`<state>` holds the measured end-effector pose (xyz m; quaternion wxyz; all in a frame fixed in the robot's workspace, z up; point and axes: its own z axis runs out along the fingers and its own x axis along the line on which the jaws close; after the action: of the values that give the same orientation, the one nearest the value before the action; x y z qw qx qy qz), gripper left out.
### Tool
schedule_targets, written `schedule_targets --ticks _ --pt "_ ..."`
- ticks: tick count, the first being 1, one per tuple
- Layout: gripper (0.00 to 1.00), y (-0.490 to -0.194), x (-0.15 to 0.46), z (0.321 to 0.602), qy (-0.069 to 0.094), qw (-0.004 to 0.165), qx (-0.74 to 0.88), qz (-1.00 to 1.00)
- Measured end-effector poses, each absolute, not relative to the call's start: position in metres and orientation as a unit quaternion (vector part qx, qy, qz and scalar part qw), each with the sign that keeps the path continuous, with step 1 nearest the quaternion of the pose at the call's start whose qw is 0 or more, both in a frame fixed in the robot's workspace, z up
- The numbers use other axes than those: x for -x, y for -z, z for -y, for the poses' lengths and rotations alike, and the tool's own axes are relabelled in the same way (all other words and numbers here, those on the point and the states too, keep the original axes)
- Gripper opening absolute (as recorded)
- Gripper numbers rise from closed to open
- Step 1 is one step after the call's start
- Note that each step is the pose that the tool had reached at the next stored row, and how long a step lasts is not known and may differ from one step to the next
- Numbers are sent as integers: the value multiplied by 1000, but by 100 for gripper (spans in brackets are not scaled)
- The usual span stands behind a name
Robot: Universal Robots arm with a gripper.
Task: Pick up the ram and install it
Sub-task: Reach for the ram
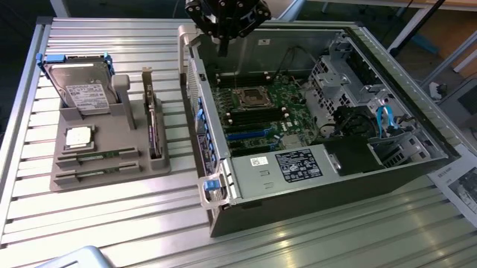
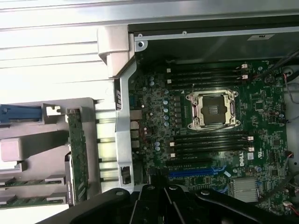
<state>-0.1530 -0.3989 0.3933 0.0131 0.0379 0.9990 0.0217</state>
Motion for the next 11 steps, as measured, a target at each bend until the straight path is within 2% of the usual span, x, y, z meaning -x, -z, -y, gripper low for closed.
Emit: schedule_targets --ticks 11 --pt "10 -393 177 399 -22 13 -38 -999"
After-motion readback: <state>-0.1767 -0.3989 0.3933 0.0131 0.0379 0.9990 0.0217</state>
